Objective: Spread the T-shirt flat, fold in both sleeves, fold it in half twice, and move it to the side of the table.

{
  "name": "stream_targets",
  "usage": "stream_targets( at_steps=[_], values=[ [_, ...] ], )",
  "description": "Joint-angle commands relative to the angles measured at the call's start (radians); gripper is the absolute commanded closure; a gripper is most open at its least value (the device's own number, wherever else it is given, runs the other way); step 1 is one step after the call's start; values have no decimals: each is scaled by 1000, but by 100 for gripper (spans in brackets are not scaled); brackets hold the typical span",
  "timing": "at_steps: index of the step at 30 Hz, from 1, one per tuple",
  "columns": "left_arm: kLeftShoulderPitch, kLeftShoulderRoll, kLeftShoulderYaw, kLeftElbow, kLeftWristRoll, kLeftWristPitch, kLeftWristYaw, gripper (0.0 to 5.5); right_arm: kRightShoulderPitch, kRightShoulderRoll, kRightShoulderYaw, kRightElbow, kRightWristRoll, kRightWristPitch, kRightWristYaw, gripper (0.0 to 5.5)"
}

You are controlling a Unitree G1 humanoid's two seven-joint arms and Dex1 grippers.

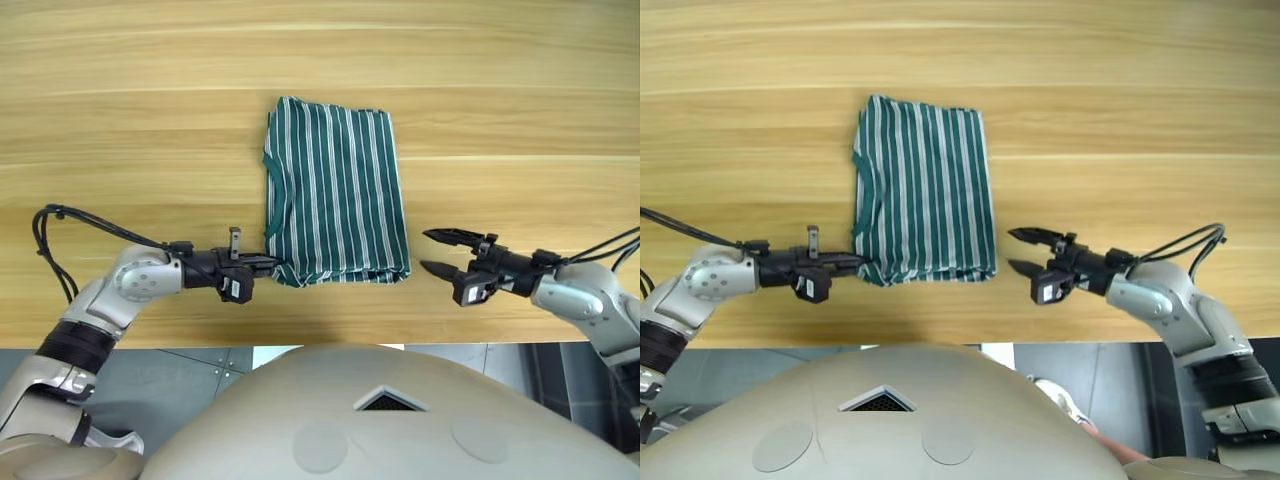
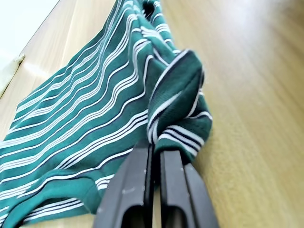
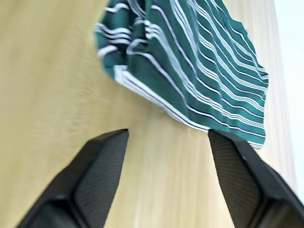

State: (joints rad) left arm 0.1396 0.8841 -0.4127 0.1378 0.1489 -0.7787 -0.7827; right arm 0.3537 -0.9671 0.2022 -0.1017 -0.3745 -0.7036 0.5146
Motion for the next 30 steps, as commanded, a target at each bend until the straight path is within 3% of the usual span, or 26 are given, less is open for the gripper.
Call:
stream_targets(
  at_steps=[1,14,19,28,30],
  values=[
    [26,-10,4,15,41,45,8,550,1,5,46,-31,-29,16,60,239],
    [-2,-58,-3,38,49,47,-7,550,-144,111,152,50,-104,-14,46,239],
    [-9,-56,1,44,51,45,-18,550,-116,87,146,23,-84,-26,58,359],
    [37,-35,32,32,8,45,-22,550,-107,103,101,18,-65,-3,35,521],
    [46,-31,35,28,5,45,-25,550,-111,107,106,19,-65,-2,38,536]
  ],
)
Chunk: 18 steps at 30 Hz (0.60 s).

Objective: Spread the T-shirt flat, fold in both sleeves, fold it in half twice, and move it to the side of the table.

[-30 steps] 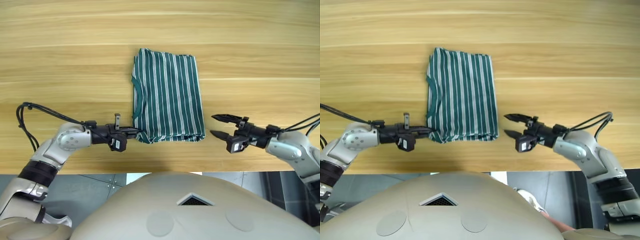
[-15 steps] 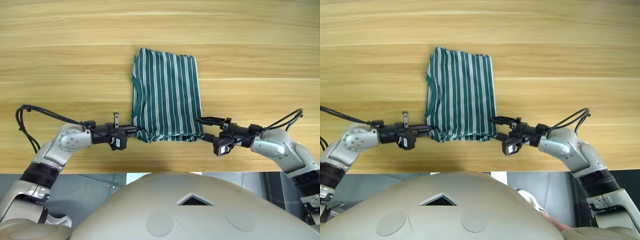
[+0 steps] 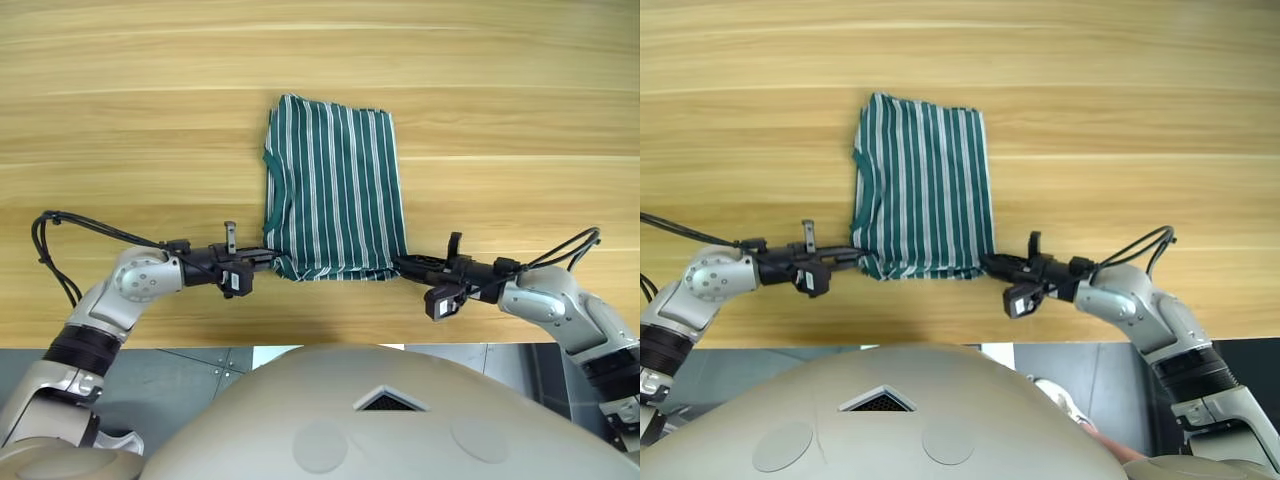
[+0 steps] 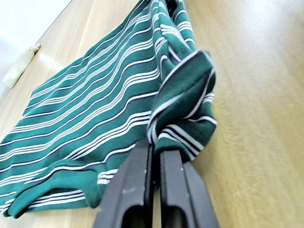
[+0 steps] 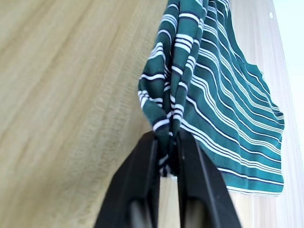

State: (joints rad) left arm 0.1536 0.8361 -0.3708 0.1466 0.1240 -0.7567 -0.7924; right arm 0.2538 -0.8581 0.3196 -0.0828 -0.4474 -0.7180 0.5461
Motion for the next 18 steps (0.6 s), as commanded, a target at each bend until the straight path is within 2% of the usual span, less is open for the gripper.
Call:
stream_targets(
  at_steps=[1,7,10,14,18],
  values=[
    [36,19,-6,17,27,23,-16,550,-12,1,-10,1,10,12,7,536],
    [106,4,-18,-18,5,25,-10,550,18,13,-13,-24,46,9,1,538],
    [180,8,-15,-77,-4,34,6,550,104,-20,-27,-97,123,26,23,538],
    [313,23,22,-192,-19,63,51,550,240,-40,-104,-153,172,90,11,538],
    [309,-13,96,-184,-48,72,116,550,267,-17,-180,-181,220,104,-16,538]
  ],
)
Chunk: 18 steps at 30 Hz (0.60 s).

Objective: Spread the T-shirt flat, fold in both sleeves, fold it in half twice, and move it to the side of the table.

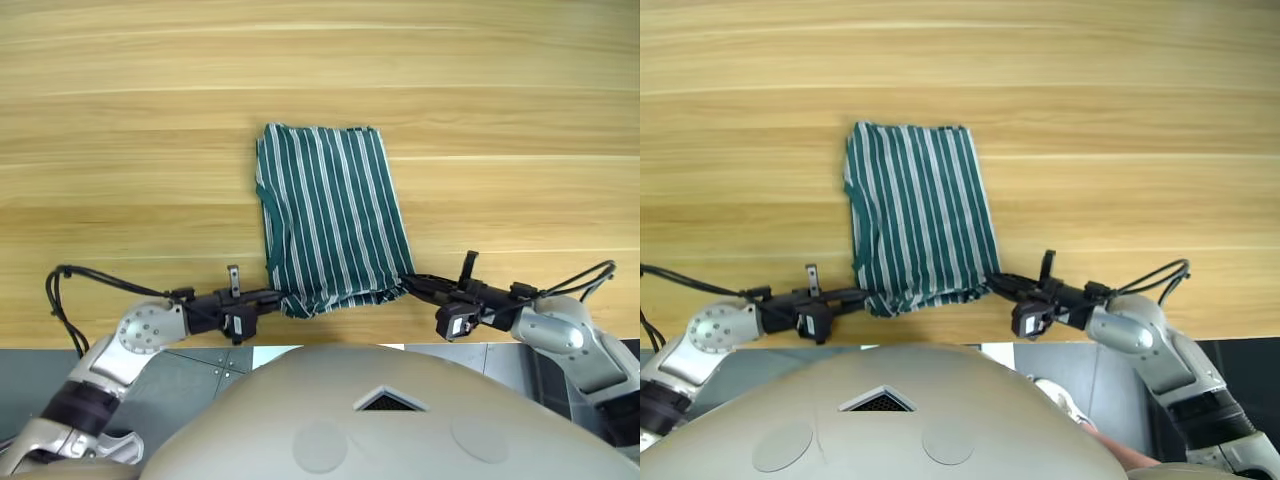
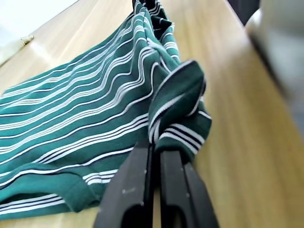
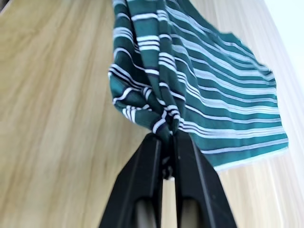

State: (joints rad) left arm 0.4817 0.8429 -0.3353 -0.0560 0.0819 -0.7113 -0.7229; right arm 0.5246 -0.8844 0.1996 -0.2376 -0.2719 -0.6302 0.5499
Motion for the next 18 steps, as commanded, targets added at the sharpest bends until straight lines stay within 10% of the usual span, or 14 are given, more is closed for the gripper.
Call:
stream_targets(
  at_steps=[1,18],
  values=[
    [-30,-35,74,19,-24,26,60,550,-12,18,-73,-26,52,14,-27,538],
    [-363,-236,185,195,-56,175,159,550,-514,345,-27,232,-38,90,-169,538]
  ],
)
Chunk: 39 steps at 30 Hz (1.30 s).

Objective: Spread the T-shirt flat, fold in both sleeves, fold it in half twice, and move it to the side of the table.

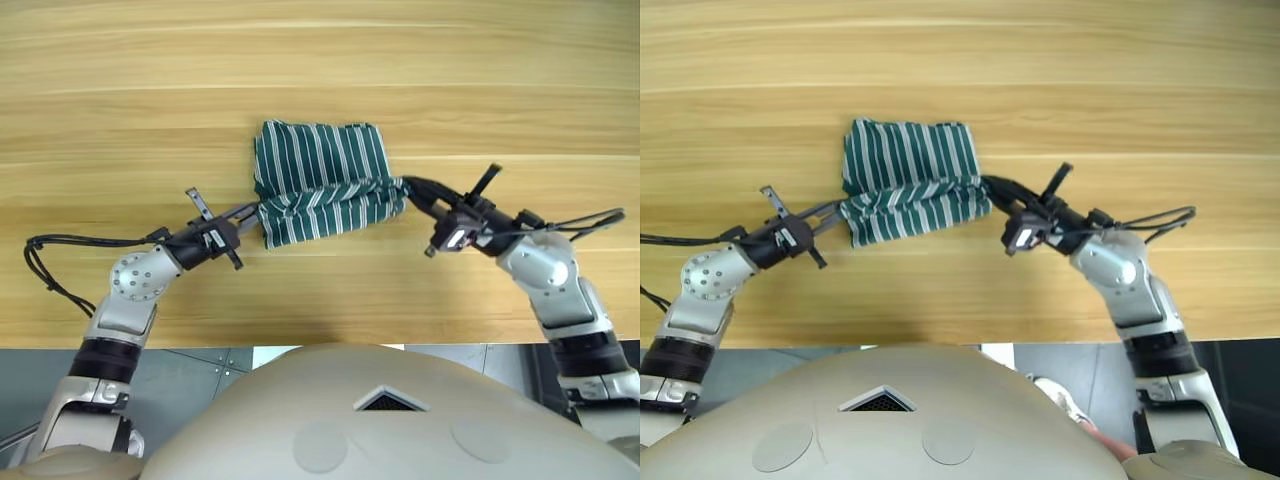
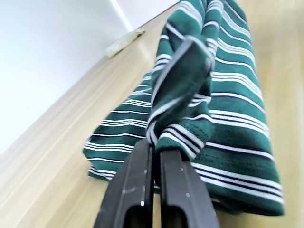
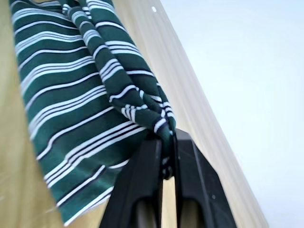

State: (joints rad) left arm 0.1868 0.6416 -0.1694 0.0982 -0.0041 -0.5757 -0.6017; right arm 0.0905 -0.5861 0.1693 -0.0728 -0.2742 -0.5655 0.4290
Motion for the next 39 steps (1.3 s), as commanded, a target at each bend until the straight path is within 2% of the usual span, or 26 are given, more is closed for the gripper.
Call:
stream_targets(
  at_steps=[1,6,12,16,25,33,39],
  values=[
    [-91,-47,20,58,40,45,50,550,-105,62,5,92,-47,31,-63,538],
    [-210,-95,15,146,93,57,92,550,-253,126,30,267,-122,49,-140,538],
    [-292,-134,0,288,135,69,102,550,-326,156,63,412,-177,53,-198,538],
    [-317,-161,-11,370,135,64,93,465,-369,172,90,496,-211,46,-234,449],
    [-440,-210,21,528,141,36,173,322,-478,219,142,670,-245,24,-309,289],
    [-762,-286,78,948,167,12,386,198,-759,370,143,1151,-236,45,-472,152],
    [-850,-314,92,1157,180,74,456,112,-862,414,116,1346,-211,124,-556,57]
  ],
)
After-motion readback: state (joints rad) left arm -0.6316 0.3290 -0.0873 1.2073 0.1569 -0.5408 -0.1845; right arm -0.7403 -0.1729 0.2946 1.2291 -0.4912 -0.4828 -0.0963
